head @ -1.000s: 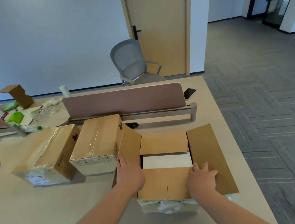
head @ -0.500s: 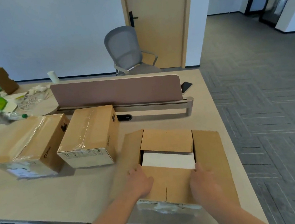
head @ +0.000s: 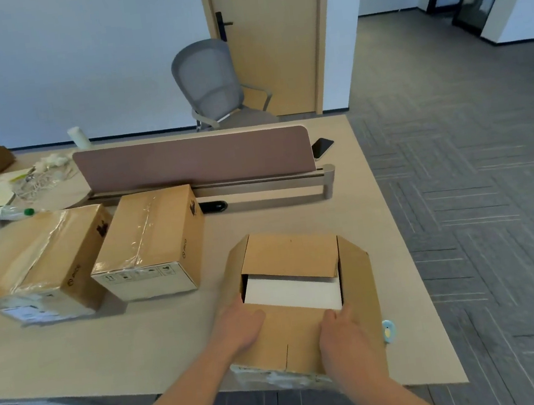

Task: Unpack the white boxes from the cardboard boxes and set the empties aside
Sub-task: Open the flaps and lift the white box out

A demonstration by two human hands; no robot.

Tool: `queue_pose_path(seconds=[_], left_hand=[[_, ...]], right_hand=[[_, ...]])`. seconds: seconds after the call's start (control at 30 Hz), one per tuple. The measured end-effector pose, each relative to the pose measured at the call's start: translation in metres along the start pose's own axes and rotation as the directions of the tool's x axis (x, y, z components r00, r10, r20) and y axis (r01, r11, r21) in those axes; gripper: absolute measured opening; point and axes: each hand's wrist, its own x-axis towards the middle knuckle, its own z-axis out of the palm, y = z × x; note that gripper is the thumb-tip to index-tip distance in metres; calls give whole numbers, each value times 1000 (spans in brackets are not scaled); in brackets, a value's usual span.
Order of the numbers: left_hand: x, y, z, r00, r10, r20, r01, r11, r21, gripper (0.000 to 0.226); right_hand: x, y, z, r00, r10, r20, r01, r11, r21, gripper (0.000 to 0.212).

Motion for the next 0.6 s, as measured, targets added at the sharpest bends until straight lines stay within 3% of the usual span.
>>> queue_pose_path(seconds=[0.07, 0.23, 0.37, 0.47, 0.6], left_hand=[[-6, 0, 3, 1000, 12, 8, -12, 999, 38, 25], [-18, 5, 1, 1000, -8, 8, 7, 998, 55, 24], [-19, 12, -4, 999, -49, 1, 48, 981, 185, 47], [-15, 18, -11, 999, -45, -29, 51, 970, 236, 33], [3, 24, -20, 998, 13, -53, 3, 958, 288, 26]], right_hand=[[-7, 0, 4, 1000, -12, -12, 11, 1000, -27, 46], [-15, 0, 2, 999, -17, -31, 13, 992, -127, 51], [0, 11, -14, 993, -33, -113, 24, 996, -82, 43], [15, 15, -25, 985, -64, -158, 54, 996, -65, 41], [33, 8, -31, 984, -133, -117, 127, 990, -55, 36]])
